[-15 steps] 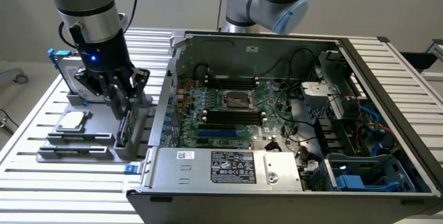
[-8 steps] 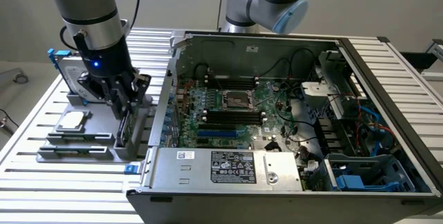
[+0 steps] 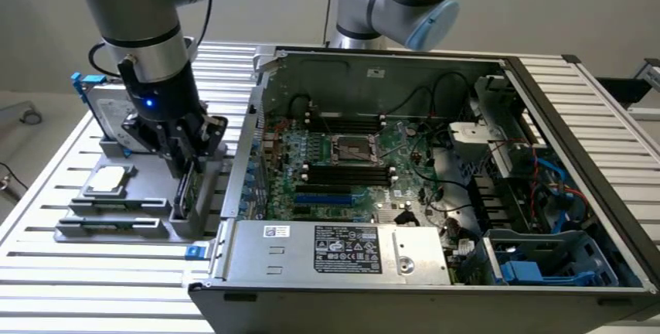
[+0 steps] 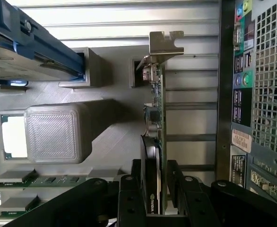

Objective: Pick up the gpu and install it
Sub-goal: 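Pick up the gpu and move the gpu toward the slot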

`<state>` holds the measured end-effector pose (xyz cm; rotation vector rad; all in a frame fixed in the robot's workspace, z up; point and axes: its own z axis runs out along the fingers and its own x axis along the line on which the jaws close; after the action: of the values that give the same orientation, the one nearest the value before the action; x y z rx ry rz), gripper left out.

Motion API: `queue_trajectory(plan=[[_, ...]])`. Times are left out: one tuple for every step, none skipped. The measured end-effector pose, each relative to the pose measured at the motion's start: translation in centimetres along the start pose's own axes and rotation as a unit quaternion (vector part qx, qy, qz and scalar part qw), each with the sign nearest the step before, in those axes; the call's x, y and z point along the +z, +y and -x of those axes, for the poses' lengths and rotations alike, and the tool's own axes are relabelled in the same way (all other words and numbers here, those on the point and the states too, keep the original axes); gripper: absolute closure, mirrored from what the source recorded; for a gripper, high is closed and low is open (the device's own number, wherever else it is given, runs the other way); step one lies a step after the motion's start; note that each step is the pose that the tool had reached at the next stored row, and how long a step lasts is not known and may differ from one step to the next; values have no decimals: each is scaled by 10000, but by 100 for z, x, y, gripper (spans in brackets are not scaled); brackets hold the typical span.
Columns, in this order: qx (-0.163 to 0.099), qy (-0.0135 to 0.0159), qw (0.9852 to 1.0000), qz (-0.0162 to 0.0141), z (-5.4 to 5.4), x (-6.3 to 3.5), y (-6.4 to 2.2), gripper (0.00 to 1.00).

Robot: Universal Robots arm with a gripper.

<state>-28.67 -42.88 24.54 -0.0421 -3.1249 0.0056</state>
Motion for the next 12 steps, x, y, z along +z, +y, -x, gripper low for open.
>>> queue_trajectory(plan=[[0, 0, 10000, 6, 0, 4, 1, 64], [0, 0, 10000, 8, 0, 6, 3, 64], [0, 0, 10000, 10, 0, 8, 6, 64], [0, 1, 10000, 12, -1, 8, 7, 64], [0, 1, 10000, 20, -1, 10, 7, 64], [0, 1, 10000, 36, -1, 13, 7, 64], [0, 1, 10000, 53, -1, 17, 8, 64], [0, 1, 10000, 70, -1, 22, 10, 64], [-1, 2, 10000, 88, -1, 27, 10, 64], [-1, 3, 9999, 108, -1, 32, 10, 64], [-2, 4, 9999, 128, -1, 36, 10, 64], [-2, 4, 9999, 144, -1, 41, 11, 64]])
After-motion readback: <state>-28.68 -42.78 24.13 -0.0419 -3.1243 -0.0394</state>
